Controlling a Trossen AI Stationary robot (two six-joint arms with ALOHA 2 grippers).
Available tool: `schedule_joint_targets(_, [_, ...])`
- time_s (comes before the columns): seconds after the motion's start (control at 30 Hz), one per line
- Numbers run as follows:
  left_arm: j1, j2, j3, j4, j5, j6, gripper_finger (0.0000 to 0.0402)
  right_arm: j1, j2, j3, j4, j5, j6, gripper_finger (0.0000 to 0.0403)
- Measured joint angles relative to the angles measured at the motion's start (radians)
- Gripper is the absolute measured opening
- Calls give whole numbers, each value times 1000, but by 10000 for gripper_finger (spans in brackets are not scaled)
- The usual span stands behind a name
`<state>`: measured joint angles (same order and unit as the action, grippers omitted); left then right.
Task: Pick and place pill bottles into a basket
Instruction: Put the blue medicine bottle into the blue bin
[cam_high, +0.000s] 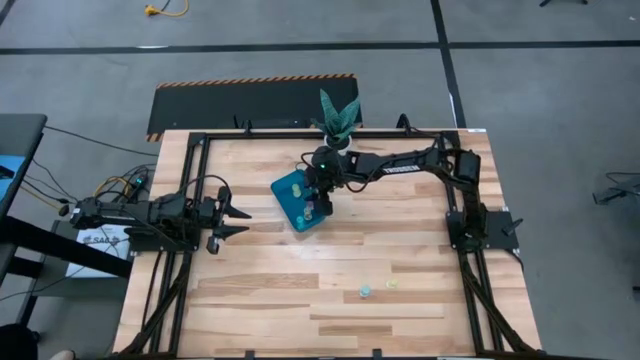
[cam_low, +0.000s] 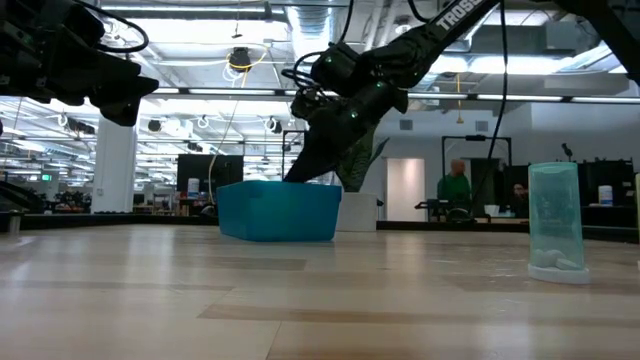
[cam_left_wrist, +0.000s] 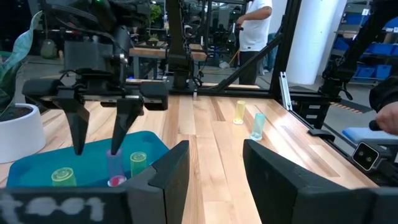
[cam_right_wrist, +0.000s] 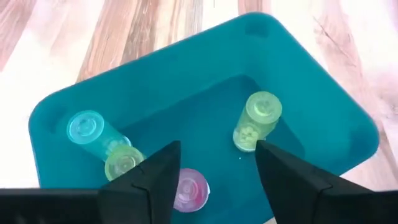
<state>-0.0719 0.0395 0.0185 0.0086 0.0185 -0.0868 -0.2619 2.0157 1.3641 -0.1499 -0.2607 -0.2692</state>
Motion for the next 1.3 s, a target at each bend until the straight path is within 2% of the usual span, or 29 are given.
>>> schedule_joint_targets(0.13, [0, 0, 0, 0, 0, 0, 140, 16, -45, 89, -109, 2, -22, 207])
schedule_joint_targets(0.27, [0, 0, 0, 0, 0, 0, 140, 67, -143, 195, -343, -2, -35, 204])
schedule_joint_targets(0.33, [0, 0, 0, -1, -1, 0, 140, 99, -206, 191, -458, -4, -19, 203])
schedule_joint_targets(0.4, [0, 0, 0, 0, -2, 0, 140, 130, -278, 128, -519, -7, 46, 201])
schedule_joint_targets(0.53, [0, 0, 0, -1, -5, 0, 140, 218, -428, -118, -401, 10, 283, 196])
schedule_joint_targets(0.6, [0, 0, 0, -1, -5, 0, 140, 291, -483, -231, -328, 71, 407, 193])
schedule_joint_targets(0.7, [0, 0, 0, -1, -5, 0, 140, 422, -520, -328, -278, 186, 555, 186])
schedule_joint_targets(0.8, [0, 0, 0, -1, -5, 0, 140, 546, -509, -343, -260, 274, 656, 178])
schedule_joint_targets(0.93, [0, 0, 0, -1, -5, 0, 140, 666, -469, -340, -268, 339, 759, 167])
schedule_joint_targets(1.1, [0, 0, 0, -1, -5, 0, 140, 751, -450, -340, -294, 405, 882, 163])
schedule_joint_targets(1.3, [0, -1, 0, -1, -4, 0, 140, 822, -425, -337, -277, 447, 961, 183])
